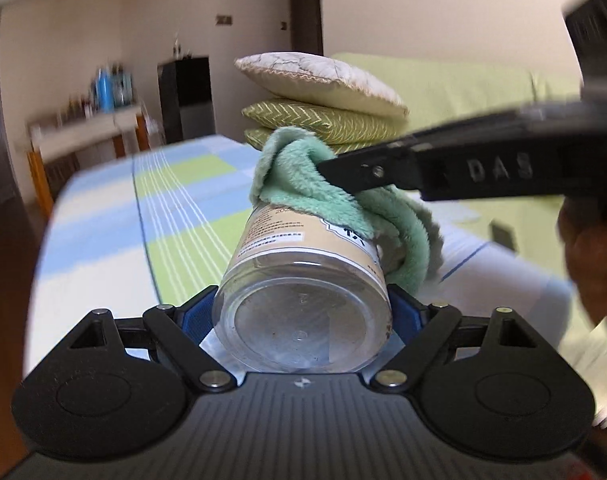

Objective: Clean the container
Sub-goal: 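Rub the towel around the jar's labelled side with the right gripper, then wipe the towel along the jar's side toward its base, right gripper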

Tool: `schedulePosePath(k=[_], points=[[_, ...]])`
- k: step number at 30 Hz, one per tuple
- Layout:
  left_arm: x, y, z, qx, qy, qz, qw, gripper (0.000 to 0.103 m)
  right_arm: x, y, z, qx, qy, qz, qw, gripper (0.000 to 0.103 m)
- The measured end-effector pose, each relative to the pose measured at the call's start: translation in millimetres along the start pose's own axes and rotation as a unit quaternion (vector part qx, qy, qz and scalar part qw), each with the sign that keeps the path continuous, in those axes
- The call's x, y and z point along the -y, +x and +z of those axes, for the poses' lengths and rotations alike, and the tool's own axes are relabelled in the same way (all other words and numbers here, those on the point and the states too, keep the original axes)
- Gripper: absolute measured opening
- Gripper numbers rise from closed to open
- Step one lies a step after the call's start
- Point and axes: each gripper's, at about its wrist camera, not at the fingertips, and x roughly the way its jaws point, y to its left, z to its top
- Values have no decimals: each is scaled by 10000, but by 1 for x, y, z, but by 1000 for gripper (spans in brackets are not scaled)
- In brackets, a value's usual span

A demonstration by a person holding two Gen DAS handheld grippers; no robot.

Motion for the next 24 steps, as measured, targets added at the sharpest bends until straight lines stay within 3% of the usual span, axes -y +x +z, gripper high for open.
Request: schedulePosePath(k=[6, 10, 15, 20, 24], points=[[11, 9, 7, 19, 310, 144, 9994, 87, -36, -10, -2, -36, -552, 552, 9969, 4], [17, 11, 8, 45, 476, 212, 9986, 87, -29, -3, 2, -47, -498, 514, 9974, 3], [27, 15, 9, 98, 757, 337, 9965, 87, -6, 9, 7, 0, -184, 101, 9998, 3], [19, 17, 11, 84, 472, 164, 9987, 87, -6, 9, 3, 75, -143, 45, 9999, 4], [-3, 14, 7, 46, -474, -379, 9981, 89, 0, 7, 0, 107, 13, 84, 9999, 4]])
